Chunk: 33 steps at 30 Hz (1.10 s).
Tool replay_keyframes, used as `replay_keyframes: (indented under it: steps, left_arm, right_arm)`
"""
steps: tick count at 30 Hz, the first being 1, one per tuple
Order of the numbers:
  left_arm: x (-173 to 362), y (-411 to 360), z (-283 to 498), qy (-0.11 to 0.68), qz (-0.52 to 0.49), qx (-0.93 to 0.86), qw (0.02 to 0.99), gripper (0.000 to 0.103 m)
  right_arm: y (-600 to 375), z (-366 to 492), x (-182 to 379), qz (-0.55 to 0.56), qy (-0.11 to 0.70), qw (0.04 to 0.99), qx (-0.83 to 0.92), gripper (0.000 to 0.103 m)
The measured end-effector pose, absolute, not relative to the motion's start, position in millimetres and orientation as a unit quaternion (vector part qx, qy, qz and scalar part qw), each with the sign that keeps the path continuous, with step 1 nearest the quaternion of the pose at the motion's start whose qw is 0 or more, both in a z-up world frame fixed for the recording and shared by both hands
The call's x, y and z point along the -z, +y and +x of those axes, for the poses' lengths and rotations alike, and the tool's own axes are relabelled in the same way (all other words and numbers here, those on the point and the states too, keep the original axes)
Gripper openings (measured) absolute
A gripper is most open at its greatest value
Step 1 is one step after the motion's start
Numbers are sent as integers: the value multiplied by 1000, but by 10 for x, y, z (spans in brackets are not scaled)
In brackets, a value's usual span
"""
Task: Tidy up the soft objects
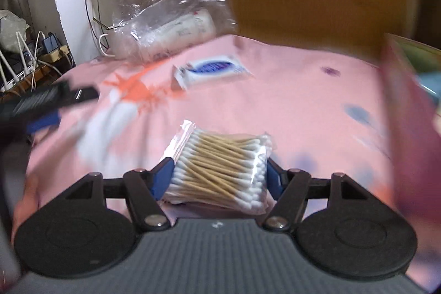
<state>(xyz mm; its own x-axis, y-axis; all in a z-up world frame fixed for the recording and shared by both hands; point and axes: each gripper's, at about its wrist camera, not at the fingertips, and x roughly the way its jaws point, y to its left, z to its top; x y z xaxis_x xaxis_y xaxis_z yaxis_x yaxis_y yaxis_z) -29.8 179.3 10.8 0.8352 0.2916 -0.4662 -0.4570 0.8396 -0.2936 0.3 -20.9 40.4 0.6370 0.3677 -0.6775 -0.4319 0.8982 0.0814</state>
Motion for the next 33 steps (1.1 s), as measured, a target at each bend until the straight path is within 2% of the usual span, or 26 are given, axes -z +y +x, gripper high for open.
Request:
replay_keyframes:
  steps: [7,9,11,12,17,18,19,20,21,27,33]
  left_arm:
    - [-124,1521,-215,229,-147,-116,955,102]
    - [-144,1323,-194,253,-147,-53,955,102]
    - [-211,997,-238,270,-158,22,950,102]
    - [-247,817,-253,279,-155,61,946,99]
    - [-341,-192,-285,358,-109,243,895,86]
    - [-332,-301,-282,372,-109,262,884,77]
    - [-312,-407,-277,390,-111,282,870,62]
    - [-280,-503,-272,407,-111,298,856,62]
    - [-234,-579,-280,420,-110,306,847,54]
    - [-197,-853,-310,430,-85,323,839,53]
    - [-726,-977,17,367,-82,325,868,62]
  right_arm:
    - [-1485,-997,-509,-15,336,936,-102,72]
    - [-1699,-1186,-509,5,327,941,-84,76]
    - [-1811,-1313,-491,23,317,944,-83,86]
    - [-1848,-1361,-481,27,311,946,-87,89]
    - [-1858,-1477,-460,-13,296,949,-107,89]
    - [-1863,-1504,-453,-18,295,949,-112,88]
    - [-1849,-1499,-427,-23,297,947,-120,79]
    - [-1882,-1518,-415,-24,299,945,-131,75]
    - [-1875,-1529,-402,-27,292,947,-132,73]
    - [-1983,-1446,-594,-31,243,960,-134,70]
    - [-2079,-773,-988,-25,181,976,-115,71]
